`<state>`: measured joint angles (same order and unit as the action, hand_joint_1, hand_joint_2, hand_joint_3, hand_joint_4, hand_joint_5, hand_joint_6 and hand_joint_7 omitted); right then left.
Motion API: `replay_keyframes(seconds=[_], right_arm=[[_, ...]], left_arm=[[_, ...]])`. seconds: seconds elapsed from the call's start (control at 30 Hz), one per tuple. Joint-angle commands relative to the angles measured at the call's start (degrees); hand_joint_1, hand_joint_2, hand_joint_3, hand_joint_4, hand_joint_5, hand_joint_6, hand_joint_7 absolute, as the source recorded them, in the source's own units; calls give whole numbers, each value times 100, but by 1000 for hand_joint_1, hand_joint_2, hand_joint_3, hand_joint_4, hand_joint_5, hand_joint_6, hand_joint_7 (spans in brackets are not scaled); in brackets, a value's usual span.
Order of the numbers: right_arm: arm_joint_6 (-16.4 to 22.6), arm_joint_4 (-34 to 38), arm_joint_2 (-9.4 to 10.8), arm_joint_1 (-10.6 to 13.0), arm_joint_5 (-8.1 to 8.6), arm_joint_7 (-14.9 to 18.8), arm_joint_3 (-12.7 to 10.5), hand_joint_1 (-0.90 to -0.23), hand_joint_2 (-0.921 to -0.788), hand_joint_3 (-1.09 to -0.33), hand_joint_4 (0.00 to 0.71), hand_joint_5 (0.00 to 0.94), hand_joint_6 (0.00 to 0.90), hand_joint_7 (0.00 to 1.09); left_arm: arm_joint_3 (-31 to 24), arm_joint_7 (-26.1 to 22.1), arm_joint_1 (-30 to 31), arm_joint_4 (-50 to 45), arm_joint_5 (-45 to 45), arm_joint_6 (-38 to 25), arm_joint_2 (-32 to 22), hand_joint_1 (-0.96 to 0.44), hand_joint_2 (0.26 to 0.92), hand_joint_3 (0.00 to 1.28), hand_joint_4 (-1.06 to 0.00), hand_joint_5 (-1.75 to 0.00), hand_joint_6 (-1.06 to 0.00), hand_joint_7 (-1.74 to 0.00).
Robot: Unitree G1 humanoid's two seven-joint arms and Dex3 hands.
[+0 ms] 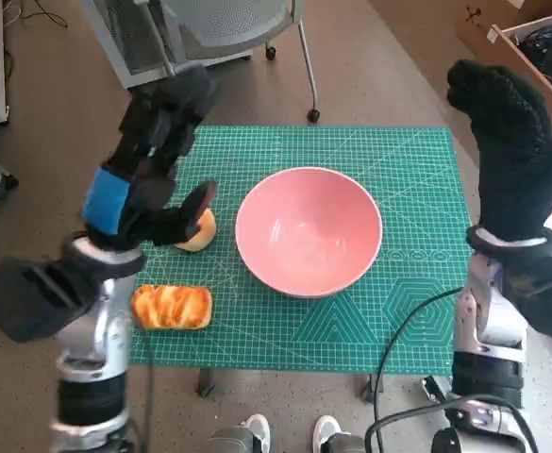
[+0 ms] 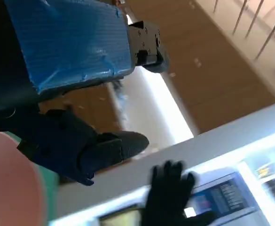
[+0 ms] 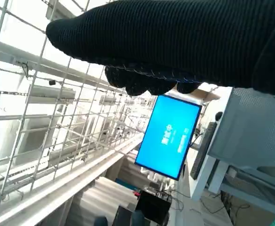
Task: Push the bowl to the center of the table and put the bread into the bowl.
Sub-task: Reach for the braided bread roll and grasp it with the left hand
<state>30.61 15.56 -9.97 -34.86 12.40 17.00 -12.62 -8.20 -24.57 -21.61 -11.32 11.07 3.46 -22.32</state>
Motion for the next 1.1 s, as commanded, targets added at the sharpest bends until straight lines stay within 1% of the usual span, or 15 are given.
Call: replay_keyframes(seconds=[0.03, 0.07, 0.1, 0.13, 0.17, 0.2, 0.27, 0.37, 0.5, 0.7, 0.93, 1.1], right_arm=[[-182, -45, -6, 148, 4, -72, 65, -497, -921, -602, 365, 1, 182, 568], [-193, -40, -3, 144, 10, -78, 69, -497, -921, -602, 365, 1, 183, 569], [-204, -13, -2, 131, 30, -75, 65, -497, -921, -602, 365, 1, 183, 570], [-209, 19, 1, 115, 42, -76, 64, -498, -921, -601, 365, 1, 185, 571], [-212, 42, 3, 104, 52, -77, 63, -499, -921, -601, 364, 1, 186, 572], [-203, 83, 7, 85, 60, -75, 62, -500, -921, -601, 364, 0, 186, 573], [-183, 141, 23, 58, 70, -75, 67, -501, -921, -601, 364, 0, 187, 574], [-157, 202, 54, 30, 89, -76, 84, -503, -921, -600, 364, 0, 187, 576], [-113, 329, 87, -27, 98, -78, 110, -505, -921, -599, 363, 0, 186, 577], [-49, 582, 119, -126, 134, -43, 111, -494, -921, -601, 362, 0, 184, 579], [15, 665, 154, -122, 141, -30, 148, -488, -921, -603, 362, 0, 182, 581], [22, 687, 150, -119, 138, -28, 162, -493, -921, -602, 363, 1, 182, 581]], left_arm=[[-100, -648, 443, -844, -582, -1025, -1407, -421, 709, 539, -10, -298, 1, -570], [-100, -698, 479, -922, -626, -1138, -1520, -403, 719, 486, -19, -278, 1, -579], [-81, -817, 571, -1122, -791, -1379, -1776, -397, 723, 467, -23, -271, 1, -581], [-42, -947, 679, -1347, -996, -1645, -2050, -361, 723, 387, -53, -221, -41, -559], [-12, -1039, 755, -1520, -1141, -1855, -2250, -319, 733, 293, -94, -153, -113, -485], [38, -1132, 843, -1668, -1302, -2045, -2442, -305, 743, 250, -112, -124, -148, -440], [113, -1236, 960, -1856, -1502, -2301, -2649, -252, 772, 114, -162, -51, -287, -250], [213, -1296, 1099, -2067, -1731, -2580, -2799, -197, 785, 43, -194, -20, -372, -142], [369, -1236, 1221, -2084, -1910, -2663, -2780, -155, 791, 14, -208, -7, -410, -89], [690, -1375, 1221, -1985, -2084, -2830, -2792, -137, 792, 6, -209, -2, -417, -61], [1199, -1549, 1054, -1740, -2294, -3084, -2808, -115, 798, 5, -198, 0, -410, -36], [1521, -1616, 903, -1485, -2506, -3098, -2773, -123, 802, 6, -194, 0, -399, -23]])
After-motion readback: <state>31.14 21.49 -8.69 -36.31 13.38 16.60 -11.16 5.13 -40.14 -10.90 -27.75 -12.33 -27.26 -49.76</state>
